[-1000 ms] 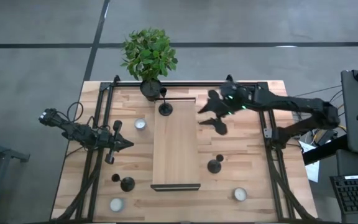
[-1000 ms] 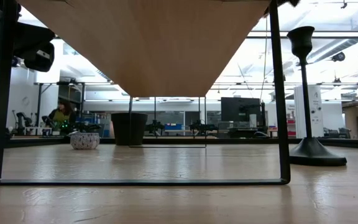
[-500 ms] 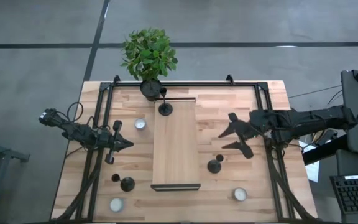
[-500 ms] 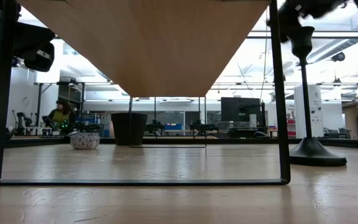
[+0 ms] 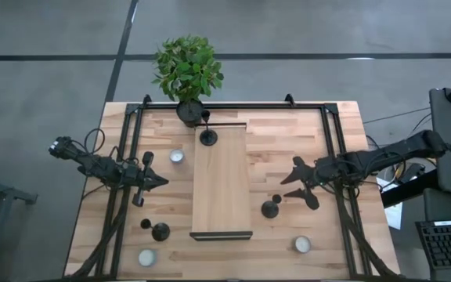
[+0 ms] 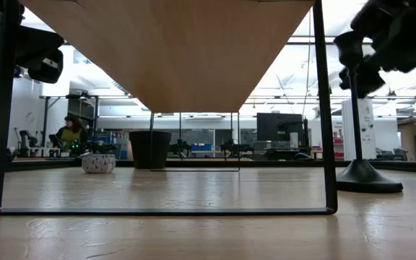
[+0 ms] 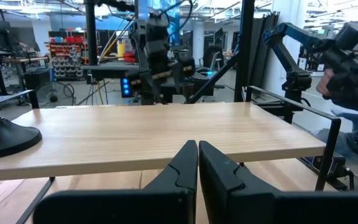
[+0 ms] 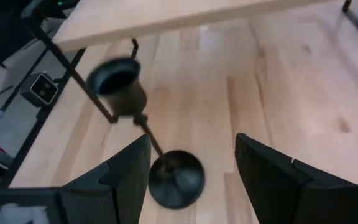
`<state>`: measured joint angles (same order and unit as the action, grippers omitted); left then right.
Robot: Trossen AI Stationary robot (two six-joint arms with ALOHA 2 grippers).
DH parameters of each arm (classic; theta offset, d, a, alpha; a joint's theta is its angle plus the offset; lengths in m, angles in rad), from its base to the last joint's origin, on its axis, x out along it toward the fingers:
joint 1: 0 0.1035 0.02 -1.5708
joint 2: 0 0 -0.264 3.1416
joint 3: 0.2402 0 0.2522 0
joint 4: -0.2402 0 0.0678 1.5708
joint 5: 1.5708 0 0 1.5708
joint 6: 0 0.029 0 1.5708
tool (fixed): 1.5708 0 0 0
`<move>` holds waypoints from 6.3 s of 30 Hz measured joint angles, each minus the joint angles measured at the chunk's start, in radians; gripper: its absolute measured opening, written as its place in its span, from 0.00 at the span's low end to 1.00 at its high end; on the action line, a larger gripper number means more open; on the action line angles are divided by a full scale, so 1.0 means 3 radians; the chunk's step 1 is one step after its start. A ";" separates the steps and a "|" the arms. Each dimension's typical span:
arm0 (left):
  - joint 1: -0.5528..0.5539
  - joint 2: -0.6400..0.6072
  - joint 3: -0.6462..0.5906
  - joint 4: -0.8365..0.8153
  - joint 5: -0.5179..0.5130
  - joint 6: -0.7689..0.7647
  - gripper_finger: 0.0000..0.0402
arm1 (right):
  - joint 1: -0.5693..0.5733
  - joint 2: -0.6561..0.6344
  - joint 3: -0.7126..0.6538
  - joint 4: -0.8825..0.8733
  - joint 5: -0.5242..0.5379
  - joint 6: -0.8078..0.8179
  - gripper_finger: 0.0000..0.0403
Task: Pick & Place candle stick holders
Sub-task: Put the right black candle holder on the shelf
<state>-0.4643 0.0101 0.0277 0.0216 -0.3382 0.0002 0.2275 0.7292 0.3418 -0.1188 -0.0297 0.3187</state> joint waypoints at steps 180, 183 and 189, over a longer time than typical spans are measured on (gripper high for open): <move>0.0001 0.0010 -0.0001 0.0001 0.0000 0.0000 0.03 | -0.2791 0.1248 0.0261 0.1841 -0.1534 -0.1246 0.04; 0.0001 0.0010 0.0000 0.0001 0.0000 0.0000 0.03 | -0.2791 0.1182 0.0366 0.1656 -0.1559 -0.1255 0.04; 0.0001 0.0010 0.0000 0.0001 0.0000 0.0000 0.03 | -0.2787 0.1132 0.0728 0.1233 -0.1567 -0.1271 0.04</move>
<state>-0.4641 0.0132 0.0277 0.0219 -0.3382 0.0002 -0.6086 1.0689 0.5604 0.2510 -0.4999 -0.0627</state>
